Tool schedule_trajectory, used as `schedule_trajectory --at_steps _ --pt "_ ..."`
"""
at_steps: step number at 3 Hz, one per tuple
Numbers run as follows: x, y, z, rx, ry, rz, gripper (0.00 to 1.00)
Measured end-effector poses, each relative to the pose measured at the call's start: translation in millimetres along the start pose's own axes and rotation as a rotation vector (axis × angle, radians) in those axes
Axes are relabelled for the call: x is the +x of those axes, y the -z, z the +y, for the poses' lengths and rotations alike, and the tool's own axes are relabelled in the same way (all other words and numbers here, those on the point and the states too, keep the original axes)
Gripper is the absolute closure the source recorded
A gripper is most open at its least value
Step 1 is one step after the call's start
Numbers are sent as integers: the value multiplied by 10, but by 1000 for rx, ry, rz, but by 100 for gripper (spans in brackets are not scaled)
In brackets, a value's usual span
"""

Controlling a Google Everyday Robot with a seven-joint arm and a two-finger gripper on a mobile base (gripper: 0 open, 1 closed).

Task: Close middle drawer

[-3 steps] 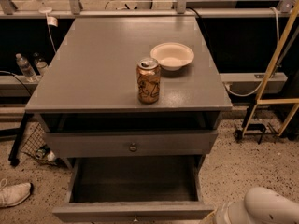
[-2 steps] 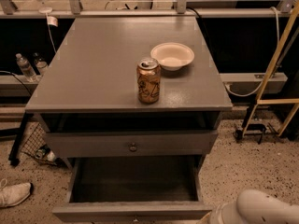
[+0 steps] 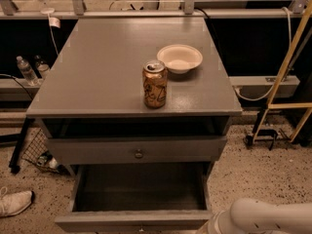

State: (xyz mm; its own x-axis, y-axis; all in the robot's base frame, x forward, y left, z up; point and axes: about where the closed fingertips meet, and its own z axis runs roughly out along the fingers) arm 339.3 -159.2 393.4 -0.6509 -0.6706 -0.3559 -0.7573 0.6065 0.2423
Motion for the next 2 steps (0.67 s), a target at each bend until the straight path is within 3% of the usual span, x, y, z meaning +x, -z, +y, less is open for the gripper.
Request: schedule_trajectory --at_steps 2 --pt "-151 -29 -261 81 -113 -26 100"
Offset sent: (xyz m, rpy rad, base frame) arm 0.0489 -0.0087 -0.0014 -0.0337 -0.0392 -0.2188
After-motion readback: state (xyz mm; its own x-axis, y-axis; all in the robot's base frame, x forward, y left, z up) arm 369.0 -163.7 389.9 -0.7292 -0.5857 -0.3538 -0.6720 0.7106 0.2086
